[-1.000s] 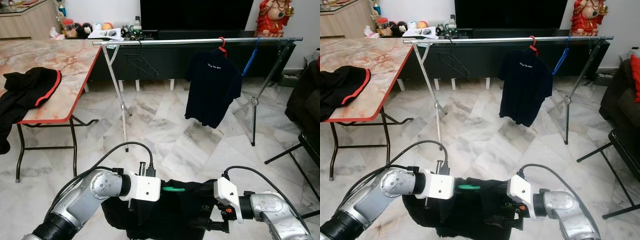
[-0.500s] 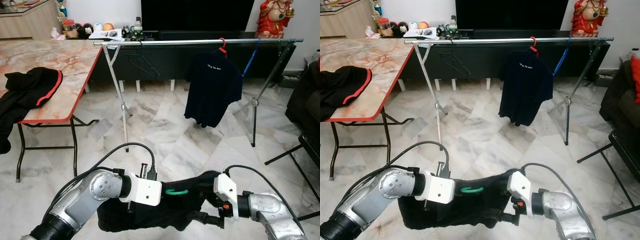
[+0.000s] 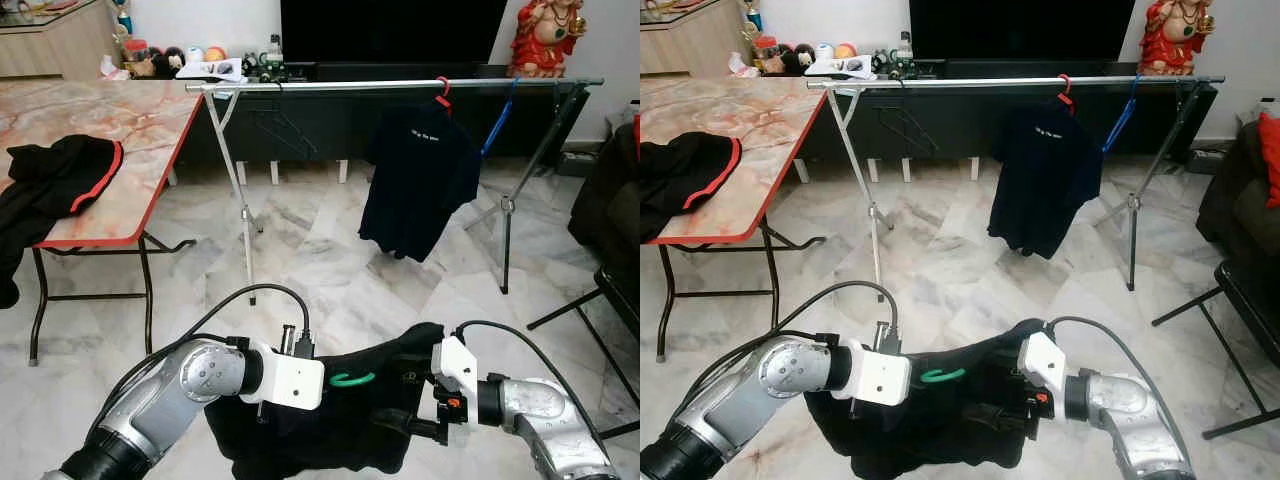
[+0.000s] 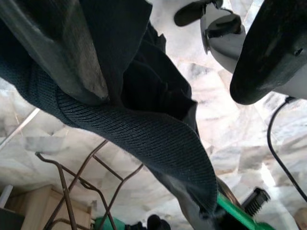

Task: Hang hanger

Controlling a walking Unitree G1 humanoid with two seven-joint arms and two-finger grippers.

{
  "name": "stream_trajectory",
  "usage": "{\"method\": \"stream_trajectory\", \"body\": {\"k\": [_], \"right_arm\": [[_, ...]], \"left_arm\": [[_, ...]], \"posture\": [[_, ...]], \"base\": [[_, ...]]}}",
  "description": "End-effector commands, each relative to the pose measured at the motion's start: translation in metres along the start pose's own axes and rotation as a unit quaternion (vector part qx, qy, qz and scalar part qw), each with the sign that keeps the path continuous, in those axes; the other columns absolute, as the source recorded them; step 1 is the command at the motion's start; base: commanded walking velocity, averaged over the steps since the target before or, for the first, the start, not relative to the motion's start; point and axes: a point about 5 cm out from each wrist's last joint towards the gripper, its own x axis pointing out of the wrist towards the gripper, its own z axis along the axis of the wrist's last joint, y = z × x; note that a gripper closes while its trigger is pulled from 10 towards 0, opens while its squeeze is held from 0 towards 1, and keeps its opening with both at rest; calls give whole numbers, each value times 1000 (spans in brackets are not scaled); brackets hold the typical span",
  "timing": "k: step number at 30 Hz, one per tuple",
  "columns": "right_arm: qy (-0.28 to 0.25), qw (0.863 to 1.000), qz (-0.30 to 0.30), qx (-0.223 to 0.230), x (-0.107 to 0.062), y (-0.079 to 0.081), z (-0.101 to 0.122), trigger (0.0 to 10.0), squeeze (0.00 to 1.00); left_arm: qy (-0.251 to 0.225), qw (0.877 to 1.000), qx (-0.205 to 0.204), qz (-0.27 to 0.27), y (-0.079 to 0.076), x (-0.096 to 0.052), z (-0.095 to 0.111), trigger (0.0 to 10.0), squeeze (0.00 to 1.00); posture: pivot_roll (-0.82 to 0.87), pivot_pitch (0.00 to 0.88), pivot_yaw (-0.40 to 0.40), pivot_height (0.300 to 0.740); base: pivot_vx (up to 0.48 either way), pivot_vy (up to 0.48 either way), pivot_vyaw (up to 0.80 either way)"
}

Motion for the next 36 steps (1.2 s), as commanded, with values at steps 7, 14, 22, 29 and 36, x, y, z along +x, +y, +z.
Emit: {"method": "stream_trajectory", "body": {"k": [7,14,22,29,36], "right_arm": [[-92,994,5,-56,-1,-5,46,10000,0],[-96,994,16,-51,0,1,49,10000,0],[-40,996,73,-33,0,16,29,10000,0],[74,993,62,-60,-5,15,0,10000,0],[133,984,-34,-116,-11,-7,-7,10000,0]], "left_arm": [[7,998,17,-67,-24,9,0,10000,0],[11,997,18,-69,-26,9,-1,10000,0],[15,998,17,-67,-24,7,-3,10000,0],[20,998,18,-63,-20,6,-5,10000,0],[20,998,20,-60,-19,6,-5,10000,0]], "posture": [[73,69,1,740],[75,70,1,740],[77,71,-1,740],[79,67,0,740],[77,63,4,740]], "base": [[0,0,0],[0,0,0],[0,0,0],[0,0,0],[0,0,0]]}}
